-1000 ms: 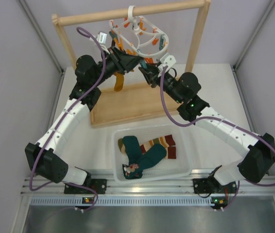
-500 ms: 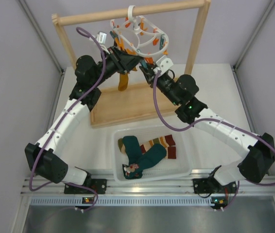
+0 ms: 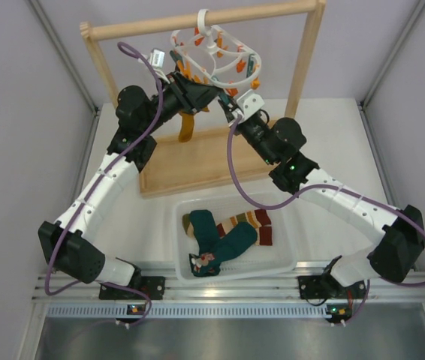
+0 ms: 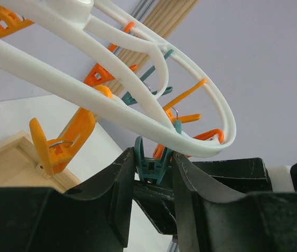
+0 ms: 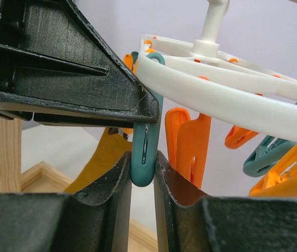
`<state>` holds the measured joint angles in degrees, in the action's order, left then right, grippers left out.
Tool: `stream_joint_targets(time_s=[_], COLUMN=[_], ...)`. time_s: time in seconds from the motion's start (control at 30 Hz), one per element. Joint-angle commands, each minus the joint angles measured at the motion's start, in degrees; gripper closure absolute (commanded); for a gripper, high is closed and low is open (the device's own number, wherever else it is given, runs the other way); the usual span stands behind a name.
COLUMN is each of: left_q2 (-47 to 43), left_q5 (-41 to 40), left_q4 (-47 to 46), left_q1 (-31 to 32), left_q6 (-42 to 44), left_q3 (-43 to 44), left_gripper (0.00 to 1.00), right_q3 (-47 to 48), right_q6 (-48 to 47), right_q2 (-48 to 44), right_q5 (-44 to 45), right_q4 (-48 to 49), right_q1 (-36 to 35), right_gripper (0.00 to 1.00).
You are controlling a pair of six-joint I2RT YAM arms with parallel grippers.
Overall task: Clip the socks to the hanger
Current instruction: Open the clamp at the hanger.
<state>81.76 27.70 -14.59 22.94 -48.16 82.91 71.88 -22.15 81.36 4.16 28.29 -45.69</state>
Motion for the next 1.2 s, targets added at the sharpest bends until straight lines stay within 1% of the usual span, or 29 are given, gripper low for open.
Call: stream_joint_targets(time_s=[0.0,0.07,0.2,0.23,0.33,0.37,0.4,0.43,0.5,0.53,0.57,0.6,0.63,0.7,0.73,0.8,0.83,0.87,0.9,0.93,0.97,1.03,1.07,1.17], left_q2=[0.16,0.42,0.60,0.42,0.33,0.07,0.07,0.07,-0.02,-0.02,-0.02,-0.10,-0.19,-0.02,-0.02,-0.02,0.07,0.07,0.07,0.07,0.07,0.07,0.24,0.33], left_q5=[-2.74,-2.57,-2.74,-2.92,-3.27,-3.36,-3.36,-3.27,-3.62,-3.53,-3.79,-3.97,-3.97,-3.89,-4.06,-3.97,-3.97,-3.89,-3.71,-3.80,-3.62,-3.62,-3.62,-3.27], left_q4=[-2.90,-2.81,-2.64,-2.55,-2.72,-2.72,-2.72,-2.72,-2.46,-2.20,-2.02,-1.93,-1.93,-1.93,-1.93,-1.93,-1.93,-1.93,-1.85,-1.85,-1.85,-1.76,-1.67,-1.58], left_q1=[-0.53,-0.53,-0.53,-0.53,-0.53,-0.53,-0.53,-0.53,-0.53,-0.53,-0.53,-0.53,-0.61,-0.61,-0.61,-0.70,-0.62,-0.70,-0.62,-0.61,-0.61,-0.70,-0.70,-0.61], left_q6=[-1.23,-1.15,-1.06,-0.97,-0.62,-0.53,-0.36,-0.18,0.08,0.35,0.61,0.79,1.05,1.31,1.32,1.40,1.40,1.40,1.40,1.49,1.49,1.75,1.76,1.76], left_q3=[1.02,1.11,1.11,1.11,0.85,0.76,0.76,0.76,0.67,0.67,0.58,0.49,0.41,0.41,0.41,0.41,0.32,0.23,0.23,0.14,0.23,0.32,0.49,0.41], left_gripper=[0.62,0.63,0.80,0.86,0.96,1.00,1.00,1.00,1.00,1.00,1.00,1.00,1.00,1.00,1.00,1.00,1.00,1.00,1.00,1.00,1.00,1.00,1.00,1.00], right_q3=[1.42,1.34,1.34,1.16,0.90,0.55,0.37,0.28,-0.51,-0.77,-1.82,-2.26,-3.49,-4.81,-5.51,-6.31,-7.62,-8.06,-8.59,-9.20,-9.38,-9.82,-9.83,-10.27], right_q6=[-2.98,-3.51,-3.95,-4.04,-3.60,-3.08,-2.46,-2.02,-0.01,1.40,2.11,2.72,4.56,6.76,8.77,9.93,10.63,10.46,9.94,7.24,5.38,1.79,0.02,-5.78], right_q2=[-1.38,-1.38,-1.29,-1.47,-1.73,-1.91,-2.17,-2.78,-3.66,-4.89,-5.68,-6.47,-8.22,-11.21,-12.10,-14.46,-15.17,-15.88,-16.32,-16.85,-16.76,-16.24,-15.97,-13.78], right_q5=[1.46,1.98,1.73,1.46,1.29,1.55,1.72,1.81,1.73,1.72,1.64,1.29,-0.02,-2.48,-6.32,-11.60,-17.12,-19.69,-21.46,-25.39,-27.09,-30.60,-31.84,-33.08], right_q4=[6.86,7.21,7.13,7.04,6.51,6.25,5.29,4.24,0.56,-0.94,-2.35,-6.72,-8.41,-12.54,-17.52,-22.29,-26.75,-28.10,-31.77,-34.42,-40.10,-44.62,-49.43,-54.30], right_q1=[-1.24,-1.59,-1.68,-1.77,-1.94,-1.86,-1.86,-1.68,-1.33,-1.33,-1.07,-0.80,-0.11,0.86,2.17,3.59,4.98,5.52,5.79,5.88,5.88,5.88,5.88,5.35], right_gripper=[1.00,1.00,1.00,1.00,1.00,0.95,0.87,0.72,0.57,0.44,0.39,0.36,0.29,0.24,0.19,0.16,0.13,0.13,0.11,0.04,0.01,0.00,0.00,0.01])
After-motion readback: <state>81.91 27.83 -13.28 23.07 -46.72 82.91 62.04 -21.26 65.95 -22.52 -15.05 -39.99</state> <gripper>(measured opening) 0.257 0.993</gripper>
